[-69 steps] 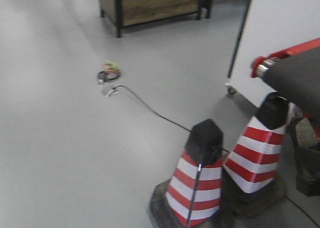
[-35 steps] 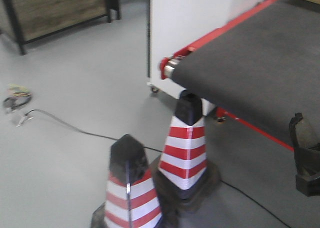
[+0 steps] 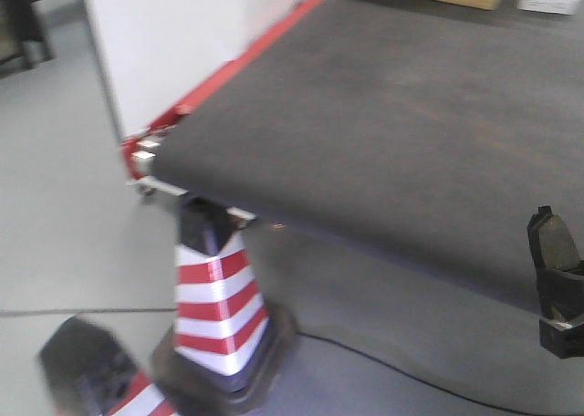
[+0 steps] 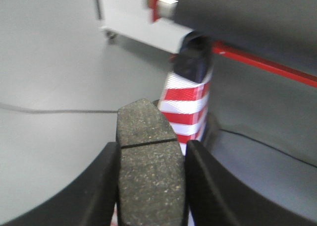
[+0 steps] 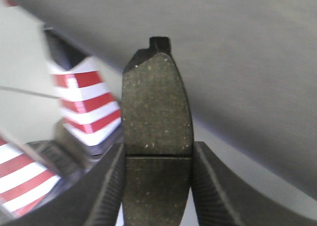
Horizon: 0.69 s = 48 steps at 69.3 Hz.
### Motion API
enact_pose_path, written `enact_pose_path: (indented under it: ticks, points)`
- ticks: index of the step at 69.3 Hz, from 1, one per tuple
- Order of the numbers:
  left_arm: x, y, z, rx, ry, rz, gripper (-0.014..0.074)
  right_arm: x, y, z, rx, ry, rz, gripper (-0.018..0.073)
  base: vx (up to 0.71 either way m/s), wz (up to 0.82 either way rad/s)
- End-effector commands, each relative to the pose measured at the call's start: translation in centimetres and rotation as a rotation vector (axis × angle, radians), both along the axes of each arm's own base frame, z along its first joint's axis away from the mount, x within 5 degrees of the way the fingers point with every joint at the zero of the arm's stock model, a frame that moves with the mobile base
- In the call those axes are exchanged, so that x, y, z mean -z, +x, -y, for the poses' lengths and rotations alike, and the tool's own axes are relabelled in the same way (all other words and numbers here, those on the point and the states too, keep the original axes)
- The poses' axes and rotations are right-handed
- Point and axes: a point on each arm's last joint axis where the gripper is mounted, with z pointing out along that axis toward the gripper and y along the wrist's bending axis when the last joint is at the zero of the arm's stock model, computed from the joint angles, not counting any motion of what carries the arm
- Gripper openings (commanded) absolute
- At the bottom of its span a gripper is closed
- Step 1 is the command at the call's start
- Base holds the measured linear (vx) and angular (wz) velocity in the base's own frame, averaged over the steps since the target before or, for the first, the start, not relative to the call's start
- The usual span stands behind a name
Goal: Move and align brake pads A on conveyor
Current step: 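Turn the base toward the black belt conveyor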
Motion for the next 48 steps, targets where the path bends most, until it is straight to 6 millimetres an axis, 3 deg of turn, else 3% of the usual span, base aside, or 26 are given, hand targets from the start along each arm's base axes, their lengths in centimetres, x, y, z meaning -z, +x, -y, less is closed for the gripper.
enact_pose_path:
  ticks: [1, 25, 48]
  points:
    - [-1.71, 0.46, 0.10, 0.007, -0.003, 0.116, 0.0129, -1.68, 0.43, 0.05, 0.010, 0.007, 0.114, 0.0083, 0.17, -0.65]
    - [-1.71, 0.46, 0.10, 0.007, -0.003, 0.116, 0.0129, -1.68, 0.43, 0.05, 0.010, 0.007, 0.114, 0.0083, 0.17, -0.59]
    - [-1.71, 0.46, 0.10, 0.007, -0.003, 0.116, 0.0129, -1.68, 0.43, 0.05, 0.010, 0.007, 0.114, 0.0083, 0.20, -0.30]
